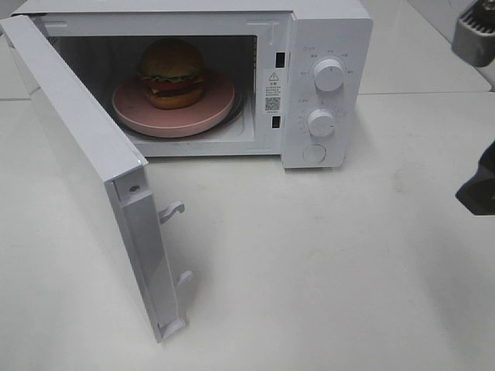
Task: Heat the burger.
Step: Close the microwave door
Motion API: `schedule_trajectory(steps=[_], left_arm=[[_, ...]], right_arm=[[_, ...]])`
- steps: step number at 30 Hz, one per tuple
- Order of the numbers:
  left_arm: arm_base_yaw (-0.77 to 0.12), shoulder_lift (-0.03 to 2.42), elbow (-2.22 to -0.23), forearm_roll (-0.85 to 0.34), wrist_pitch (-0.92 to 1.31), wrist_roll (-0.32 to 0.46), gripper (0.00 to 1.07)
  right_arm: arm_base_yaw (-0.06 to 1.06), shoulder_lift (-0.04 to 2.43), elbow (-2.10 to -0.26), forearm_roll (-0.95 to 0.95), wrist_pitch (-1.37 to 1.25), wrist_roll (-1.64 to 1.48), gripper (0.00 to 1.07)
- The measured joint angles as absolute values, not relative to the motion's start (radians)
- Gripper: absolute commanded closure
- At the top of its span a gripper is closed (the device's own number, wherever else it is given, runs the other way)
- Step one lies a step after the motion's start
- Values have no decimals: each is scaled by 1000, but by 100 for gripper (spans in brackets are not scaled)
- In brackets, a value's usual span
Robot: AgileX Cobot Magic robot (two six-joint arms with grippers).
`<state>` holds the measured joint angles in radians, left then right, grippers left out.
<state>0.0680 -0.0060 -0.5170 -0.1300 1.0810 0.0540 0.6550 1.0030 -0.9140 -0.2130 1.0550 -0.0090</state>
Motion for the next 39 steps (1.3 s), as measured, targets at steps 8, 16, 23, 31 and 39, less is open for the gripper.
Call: schedule_trajectory(steps=[8, 16, 23, 31, 39], left_arm=[[68, -6, -517, -130, 1081, 54, 9], [68, -6, -517, -130, 1081, 54, 9], [68, -6, -517, -130, 1081, 54, 9], [68, -6, -517, -130, 1081, 54, 9], [68, -6, -517, -130, 1081, 54, 9]], right_arm=[[655, 869, -841, -212, 1096, 22, 31], [522, 699, -740, -205, 1114, 38, 31], [395, 580, -707, -201, 1112, 40, 31], [270, 396, -597, -190, 1082, 65, 31], [190, 228, -511, -172, 1026, 68, 31]])
